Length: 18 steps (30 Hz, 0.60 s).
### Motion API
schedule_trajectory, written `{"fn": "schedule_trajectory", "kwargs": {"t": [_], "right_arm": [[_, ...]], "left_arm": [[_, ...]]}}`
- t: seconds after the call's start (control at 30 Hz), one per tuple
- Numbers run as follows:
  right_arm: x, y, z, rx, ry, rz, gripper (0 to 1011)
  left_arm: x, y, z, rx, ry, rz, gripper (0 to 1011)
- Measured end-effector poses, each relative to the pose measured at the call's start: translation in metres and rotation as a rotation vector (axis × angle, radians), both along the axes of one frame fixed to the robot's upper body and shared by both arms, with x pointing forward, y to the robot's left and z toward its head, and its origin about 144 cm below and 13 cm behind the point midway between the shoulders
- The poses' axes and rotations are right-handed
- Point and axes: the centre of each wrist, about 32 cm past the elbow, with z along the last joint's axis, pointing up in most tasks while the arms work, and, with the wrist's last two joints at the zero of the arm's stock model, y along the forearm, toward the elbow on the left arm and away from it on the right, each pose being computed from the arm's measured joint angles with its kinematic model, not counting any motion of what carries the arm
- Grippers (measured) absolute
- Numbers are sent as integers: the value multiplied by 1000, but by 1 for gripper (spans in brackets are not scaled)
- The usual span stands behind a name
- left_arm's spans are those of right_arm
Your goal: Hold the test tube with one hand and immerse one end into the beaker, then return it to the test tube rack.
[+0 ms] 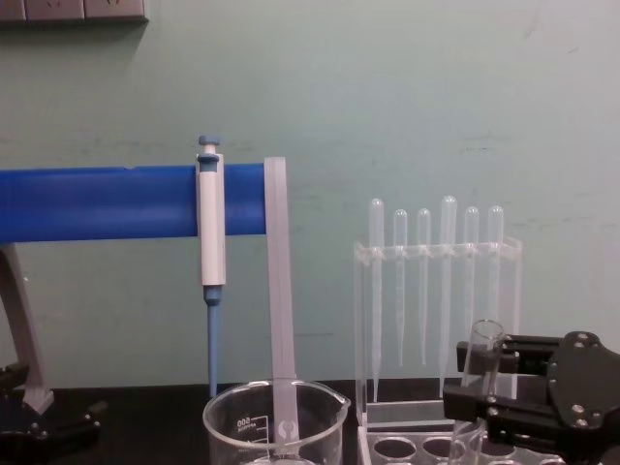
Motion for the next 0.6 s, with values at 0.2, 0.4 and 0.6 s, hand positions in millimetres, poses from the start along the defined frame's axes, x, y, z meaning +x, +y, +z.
{"fn": "schedule_trajectory", "kwargs": {"t": [0.2,0.4,0.6], "right_arm": [[0,0,0,1,-1,0,392],[0,0,0,1,-1,0,227],[1,1,5,1,-10,4,227]], "left_arm": [[0,0,0,0,0,0,1000],[0,0,0,0,0,0,1000],[0,0,0,0,0,0,1000]]}}
